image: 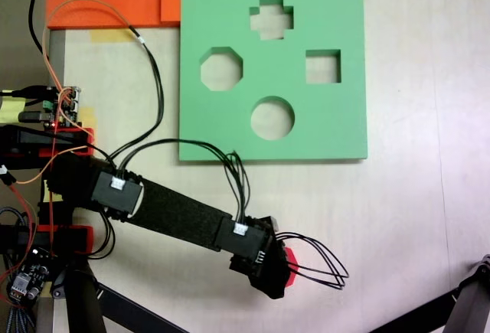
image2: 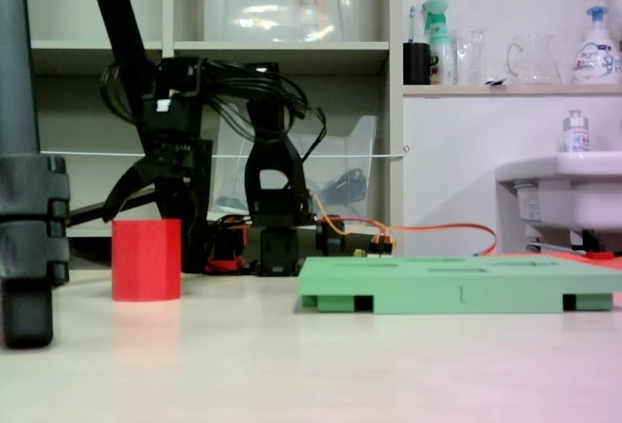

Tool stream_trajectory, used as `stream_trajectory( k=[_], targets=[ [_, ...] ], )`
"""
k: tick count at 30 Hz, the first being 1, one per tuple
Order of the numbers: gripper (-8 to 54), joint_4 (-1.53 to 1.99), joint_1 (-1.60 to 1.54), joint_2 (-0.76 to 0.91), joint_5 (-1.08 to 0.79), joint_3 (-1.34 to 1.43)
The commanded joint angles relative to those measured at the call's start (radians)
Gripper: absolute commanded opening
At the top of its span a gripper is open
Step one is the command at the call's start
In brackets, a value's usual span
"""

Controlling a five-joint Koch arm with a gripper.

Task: Put the octagonal pillar block into the corresponding hole

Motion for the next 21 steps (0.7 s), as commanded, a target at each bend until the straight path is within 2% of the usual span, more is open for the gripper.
stream_trajectory(
  k=[1,17,18,19,20,21],
  targets=[
    [52.2,0.044,0.017,0.008,0.006,-0.064],
    [51.7,0.041,0.003,-0.104,0.002,-0.106],
    [48.4,0.041,-0.002,-0.106,0.003,-0.106],
    [34.5,0.041,-0.003,-0.110,0.003,-0.106],
    [29.7,0.043,-0.002,-0.114,0.005,-0.106],
    [30.2,0.048,0.003,-0.112,0.011,-0.103]
  ],
)
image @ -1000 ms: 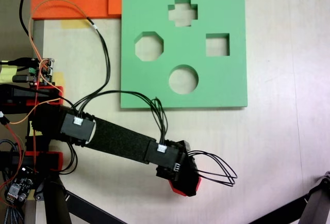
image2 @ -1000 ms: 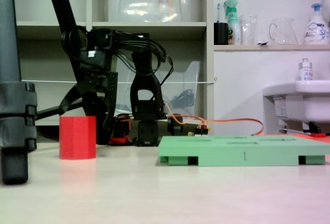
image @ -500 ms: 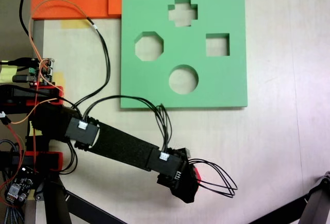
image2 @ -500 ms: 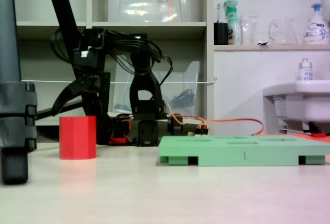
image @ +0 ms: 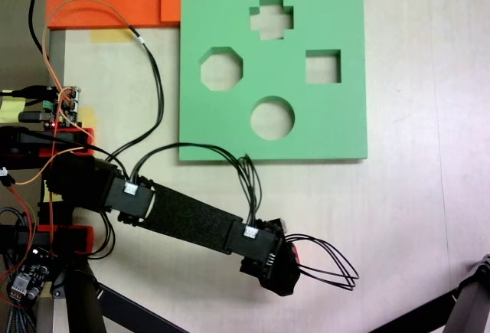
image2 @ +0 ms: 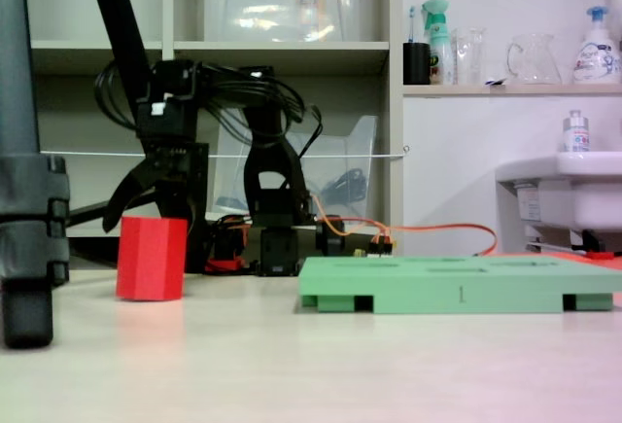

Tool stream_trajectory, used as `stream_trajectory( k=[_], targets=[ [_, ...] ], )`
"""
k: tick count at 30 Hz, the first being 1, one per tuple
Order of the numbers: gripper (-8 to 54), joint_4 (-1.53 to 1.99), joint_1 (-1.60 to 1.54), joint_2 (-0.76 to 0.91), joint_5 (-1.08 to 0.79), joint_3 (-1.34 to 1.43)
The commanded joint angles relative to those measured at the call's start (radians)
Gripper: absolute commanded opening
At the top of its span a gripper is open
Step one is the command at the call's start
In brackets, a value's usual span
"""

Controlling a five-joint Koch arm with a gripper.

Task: Put the octagonal pillar block into the corresponding hole

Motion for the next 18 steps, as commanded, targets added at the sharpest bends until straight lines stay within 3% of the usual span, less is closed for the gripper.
stream_trajectory(
  k=[1,18],
  targets=[
    [30.1,0.023,0.020,0.012,0.028,0.008],
    [29.2,0.161,0.002,0.060,0.279,0.057]
  ],
)
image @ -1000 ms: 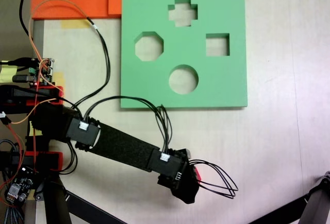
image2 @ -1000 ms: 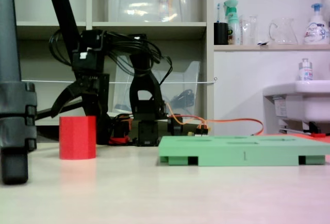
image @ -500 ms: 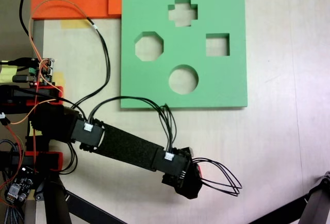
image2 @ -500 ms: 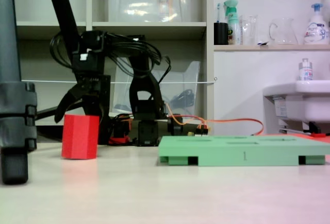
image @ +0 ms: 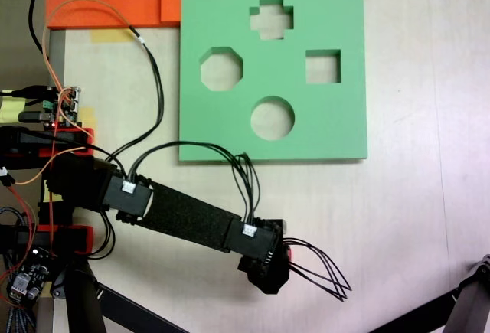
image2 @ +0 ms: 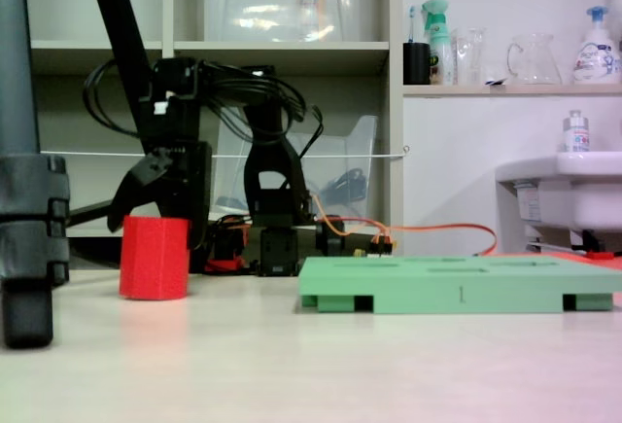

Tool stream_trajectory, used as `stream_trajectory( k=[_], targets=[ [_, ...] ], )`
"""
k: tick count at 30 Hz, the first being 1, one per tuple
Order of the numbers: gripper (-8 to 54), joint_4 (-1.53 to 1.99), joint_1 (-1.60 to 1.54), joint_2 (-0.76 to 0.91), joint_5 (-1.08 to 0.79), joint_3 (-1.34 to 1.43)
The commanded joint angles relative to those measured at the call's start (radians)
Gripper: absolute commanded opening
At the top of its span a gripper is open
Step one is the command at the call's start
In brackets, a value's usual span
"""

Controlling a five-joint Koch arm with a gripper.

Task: Put the octagonal pillar block into the corresponding hole

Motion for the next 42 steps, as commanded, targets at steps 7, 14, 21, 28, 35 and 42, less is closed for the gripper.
stream_trajectory(
  k=[7,14,21,28,35,42],
  targets=[
    [22.1,0.166,-0.015,0.132,0.195,0.020],
    [21.4,0.192,-0.103,0.331,0.364,0.018],
    [21.4,0.218,-0.311,0.431,0.526,0.018],
    [21.4,0.179,-0.675,0.434,0.718,-0.020],
    [21.4,0.133,-0.946,0.399,0.853,-0.018],
    [21.4,0.041,-1.094,0.331,0.939,-0.018]
  ],
)
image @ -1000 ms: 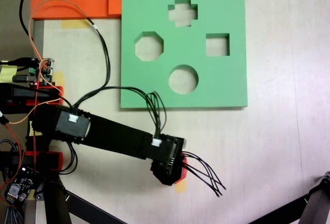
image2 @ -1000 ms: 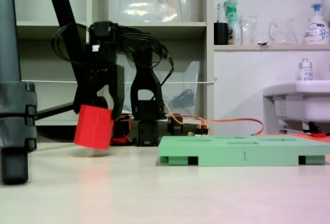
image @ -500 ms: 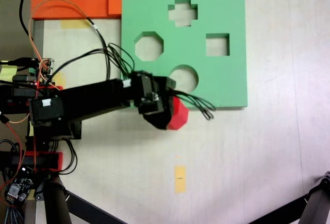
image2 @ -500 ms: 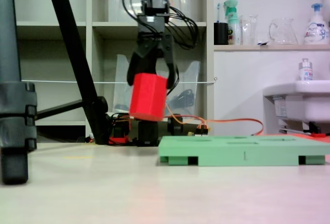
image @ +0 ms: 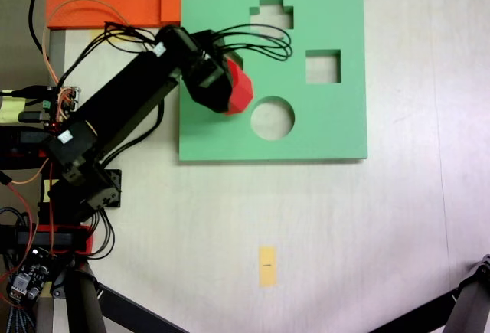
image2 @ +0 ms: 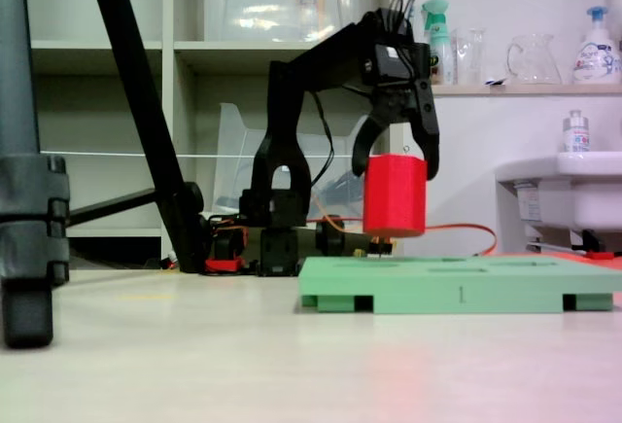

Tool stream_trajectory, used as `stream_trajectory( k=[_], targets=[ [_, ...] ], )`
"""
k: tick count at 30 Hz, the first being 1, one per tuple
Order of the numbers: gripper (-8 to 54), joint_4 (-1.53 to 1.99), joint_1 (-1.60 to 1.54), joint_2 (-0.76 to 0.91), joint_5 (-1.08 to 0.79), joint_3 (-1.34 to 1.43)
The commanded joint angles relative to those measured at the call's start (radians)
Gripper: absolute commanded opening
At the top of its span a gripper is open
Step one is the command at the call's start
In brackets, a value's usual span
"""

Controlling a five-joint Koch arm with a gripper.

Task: Put the octagonal pillar block into the corresponding hole

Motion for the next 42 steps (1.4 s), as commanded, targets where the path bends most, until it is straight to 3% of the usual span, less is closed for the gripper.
stream_trajectory(
  k=[1,12,19,42],
  targets=[
    [21.4,-0.075,-0.049,0.014,0.058,-0.046],
    [21.5,-0.130,-0.149,-0.044,0.072,-0.044],
    [21.7,-0.130,-0.164,-0.044,0.219,-0.017],
    [24.3,-0.218,-0.137,-0.137,0.160,0.012]
  ],
)
